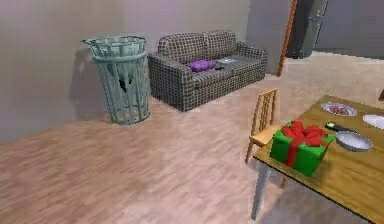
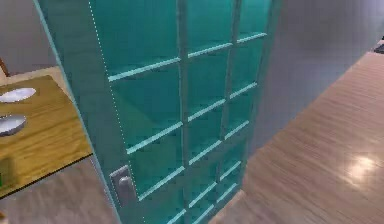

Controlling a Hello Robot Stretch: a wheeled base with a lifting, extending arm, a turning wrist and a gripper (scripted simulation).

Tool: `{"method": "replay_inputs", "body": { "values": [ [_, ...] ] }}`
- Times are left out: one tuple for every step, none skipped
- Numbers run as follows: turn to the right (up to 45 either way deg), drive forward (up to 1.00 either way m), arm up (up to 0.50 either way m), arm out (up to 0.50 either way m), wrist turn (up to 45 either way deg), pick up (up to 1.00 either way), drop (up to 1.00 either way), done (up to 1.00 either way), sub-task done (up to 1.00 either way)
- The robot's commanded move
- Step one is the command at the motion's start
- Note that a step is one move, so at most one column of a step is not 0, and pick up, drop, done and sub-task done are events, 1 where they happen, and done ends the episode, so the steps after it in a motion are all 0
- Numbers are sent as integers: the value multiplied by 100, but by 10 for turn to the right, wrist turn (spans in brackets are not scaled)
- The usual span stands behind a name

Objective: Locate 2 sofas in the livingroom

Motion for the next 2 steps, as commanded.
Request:
{"method": "replay_inputs", "body": {
  "values": [
    [0, 100, 0, 0, 0, 0, 0, 0, 0],
    [30, 0, 0, 0, 0, 0, 0, 0, 0]
  ]
}}
